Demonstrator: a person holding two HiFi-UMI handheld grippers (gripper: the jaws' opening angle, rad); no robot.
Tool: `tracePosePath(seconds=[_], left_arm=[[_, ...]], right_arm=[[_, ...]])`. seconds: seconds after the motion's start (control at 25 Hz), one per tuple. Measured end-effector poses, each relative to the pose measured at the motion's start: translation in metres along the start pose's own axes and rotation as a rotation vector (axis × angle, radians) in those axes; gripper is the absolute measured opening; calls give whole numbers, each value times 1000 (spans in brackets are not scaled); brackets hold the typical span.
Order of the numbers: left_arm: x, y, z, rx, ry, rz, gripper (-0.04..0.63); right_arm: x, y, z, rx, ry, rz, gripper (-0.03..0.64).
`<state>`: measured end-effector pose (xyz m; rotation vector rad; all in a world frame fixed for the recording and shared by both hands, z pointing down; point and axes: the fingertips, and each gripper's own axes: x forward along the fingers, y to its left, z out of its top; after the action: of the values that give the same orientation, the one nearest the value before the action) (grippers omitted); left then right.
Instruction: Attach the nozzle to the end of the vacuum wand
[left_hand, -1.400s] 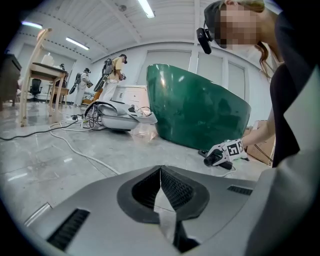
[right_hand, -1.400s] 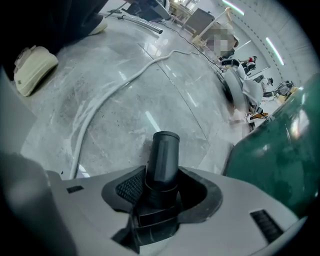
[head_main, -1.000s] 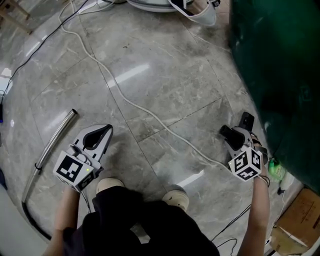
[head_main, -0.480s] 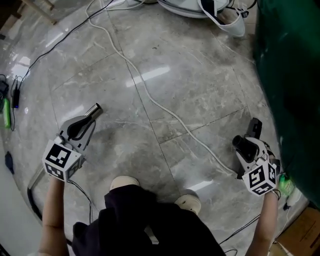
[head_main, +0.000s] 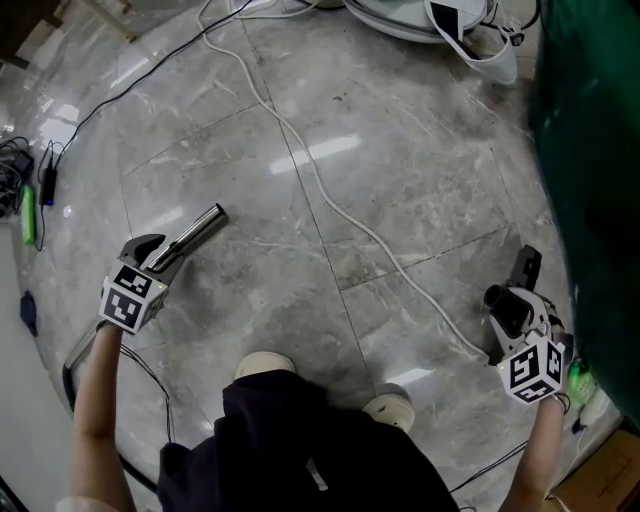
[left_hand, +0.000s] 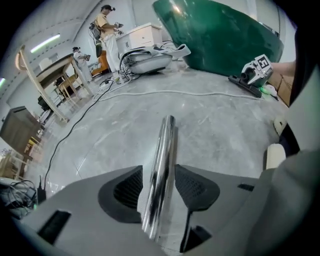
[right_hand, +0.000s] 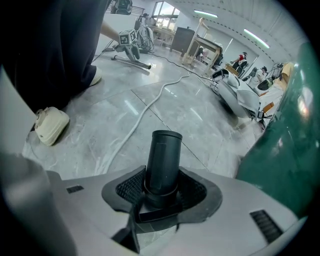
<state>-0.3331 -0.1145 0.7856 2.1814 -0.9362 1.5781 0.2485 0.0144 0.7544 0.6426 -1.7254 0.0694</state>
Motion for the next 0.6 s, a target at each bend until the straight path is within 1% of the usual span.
tracePosePath(seconds=[0.16, 0.24, 0.4, 0.52, 0.6], left_arm=[[13, 4, -25, 6, 90, -22, 184], [20, 1, -32, 5, 116, -33, 186], [23, 1, -31, 14, 125, -42, 186], [23, 2, -31, 46, 138, -43, 183], [23, 1, -31, 83, 146, -35, 170]], right_arm=[[-3, -1, -2, 2, 4, -4, 202], [-3, -1, -2, 1, 5, -2, 202], [-2, 0, -2, -6, 9, 3, 202], [0, -1, 0, -6, 7, 1, 202], [1, -1, 1, -9, 6, 2, 202]])
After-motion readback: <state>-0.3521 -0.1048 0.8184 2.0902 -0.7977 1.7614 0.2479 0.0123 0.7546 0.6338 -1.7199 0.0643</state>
